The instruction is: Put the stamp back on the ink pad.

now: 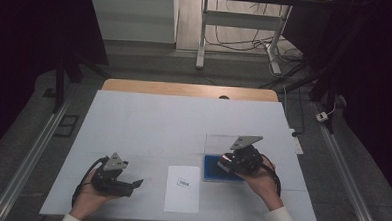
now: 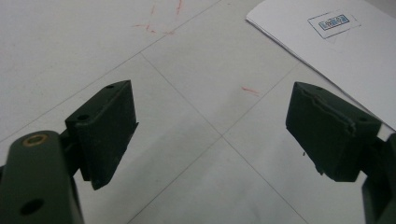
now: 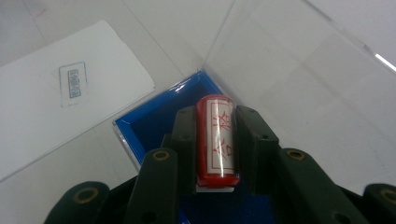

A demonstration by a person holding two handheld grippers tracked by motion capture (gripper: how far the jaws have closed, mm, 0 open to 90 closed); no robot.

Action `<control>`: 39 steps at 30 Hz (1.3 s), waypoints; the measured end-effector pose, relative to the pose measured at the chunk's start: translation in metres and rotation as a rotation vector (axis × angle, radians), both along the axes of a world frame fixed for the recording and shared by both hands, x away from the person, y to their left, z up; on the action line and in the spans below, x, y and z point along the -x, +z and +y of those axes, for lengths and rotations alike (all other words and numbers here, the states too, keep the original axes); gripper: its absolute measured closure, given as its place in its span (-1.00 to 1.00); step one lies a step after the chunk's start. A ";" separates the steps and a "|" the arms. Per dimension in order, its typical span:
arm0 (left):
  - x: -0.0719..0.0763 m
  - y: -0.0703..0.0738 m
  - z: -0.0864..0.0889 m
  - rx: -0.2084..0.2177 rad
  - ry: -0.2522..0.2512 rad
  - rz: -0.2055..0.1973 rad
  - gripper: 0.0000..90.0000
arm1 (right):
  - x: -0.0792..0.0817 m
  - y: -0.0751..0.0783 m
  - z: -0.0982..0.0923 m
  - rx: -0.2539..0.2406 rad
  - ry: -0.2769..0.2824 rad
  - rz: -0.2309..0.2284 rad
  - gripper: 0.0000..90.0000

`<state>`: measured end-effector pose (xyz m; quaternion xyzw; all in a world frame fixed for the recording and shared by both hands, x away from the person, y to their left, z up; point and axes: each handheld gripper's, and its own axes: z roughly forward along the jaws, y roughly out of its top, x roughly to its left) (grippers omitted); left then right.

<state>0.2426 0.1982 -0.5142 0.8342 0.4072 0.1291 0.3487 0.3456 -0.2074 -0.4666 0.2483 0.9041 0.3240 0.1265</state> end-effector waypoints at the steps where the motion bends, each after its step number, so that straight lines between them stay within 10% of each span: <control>1: 0.000 0.000 0.000 0.000 0.000 0.000 -0.63 | 0.000 -0.001 0.001 0.007 -0.003 0.004 0.56; 12: 0.000 0.000 0.000 -0.003 -0.004 0.002 -0.63 | 0.000 -0.007 0.003 0.027 -0.005 0.003 0.53; 19: 0.000 0.000 0.000 0.002 0.000 0.002 -0.63 | 0.003 0.003 -0.002 -0.068 -0.018 -0.033 0.08; 29: 0.002 0.003 -0.001 0.012 0.004 -0.005 -0.63 | 0.014 0.011 -0.023 -0.180 -0.043 -0.097 -0.04; 39: 0.004 0.003 0.000 0.021 0.002 -0.012 -0.63 | 0.038 0.011 -0.054 -0.174 -0.085 -0.164 -0.09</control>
